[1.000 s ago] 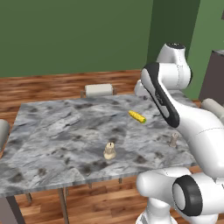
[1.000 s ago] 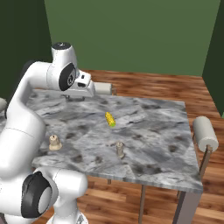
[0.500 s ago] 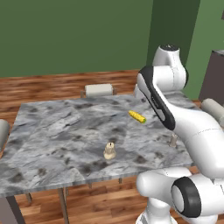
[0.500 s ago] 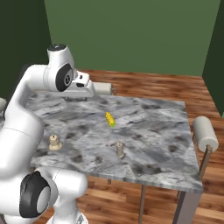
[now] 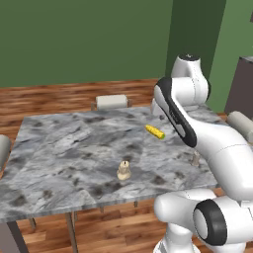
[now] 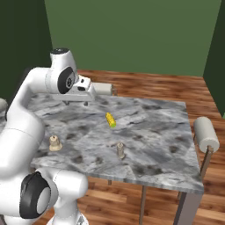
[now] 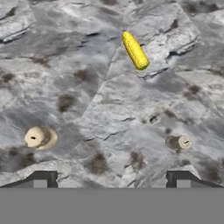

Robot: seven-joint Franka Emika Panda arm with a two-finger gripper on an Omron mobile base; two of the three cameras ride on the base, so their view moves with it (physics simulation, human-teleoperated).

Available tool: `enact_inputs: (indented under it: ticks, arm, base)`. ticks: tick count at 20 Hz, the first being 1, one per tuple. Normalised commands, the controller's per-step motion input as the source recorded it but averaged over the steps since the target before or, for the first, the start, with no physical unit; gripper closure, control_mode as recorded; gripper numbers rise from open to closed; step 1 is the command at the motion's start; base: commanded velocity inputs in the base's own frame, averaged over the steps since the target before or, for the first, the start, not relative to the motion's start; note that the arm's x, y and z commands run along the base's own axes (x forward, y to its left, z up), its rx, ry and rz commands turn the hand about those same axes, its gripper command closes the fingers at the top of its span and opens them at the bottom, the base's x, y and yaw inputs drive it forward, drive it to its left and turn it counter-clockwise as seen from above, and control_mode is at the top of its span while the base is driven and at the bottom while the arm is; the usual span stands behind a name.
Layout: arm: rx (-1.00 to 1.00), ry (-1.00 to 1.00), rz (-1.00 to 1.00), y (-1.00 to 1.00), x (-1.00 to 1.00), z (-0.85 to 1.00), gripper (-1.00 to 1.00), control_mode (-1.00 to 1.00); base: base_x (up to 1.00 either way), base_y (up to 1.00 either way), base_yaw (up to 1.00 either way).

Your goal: Pick the candle and candle from the dining table and place them in the open cabinet. Close the cabinet after placing the objects.

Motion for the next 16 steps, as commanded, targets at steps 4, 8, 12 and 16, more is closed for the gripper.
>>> enact_inputs:
  ticks: [4, 8, 12, 16]
  arm:
    - [0.05, 0.14, 0.00, 0.00, 0.00, -0.38, -1.00, -1.00]
    - [0.06, 0.12, 0.00, 0.06, 0.05, -0.33, -1.00, -1.00]
    - [0.03, 0.09, 0.00, 0.17, 0.15, -0.29, -1.00, -1.00]
    - [0.00, 0.04, 0.00, 0.20, 0.33, -0.34, -1.00, -1.00]
  base:
    - [0.00, 0.00, 0.00]
    - [0.00, 0.00, 0.00]
    - [0.00, 0.00, 0.00]
    - [0.00, 0.00, 0.00]
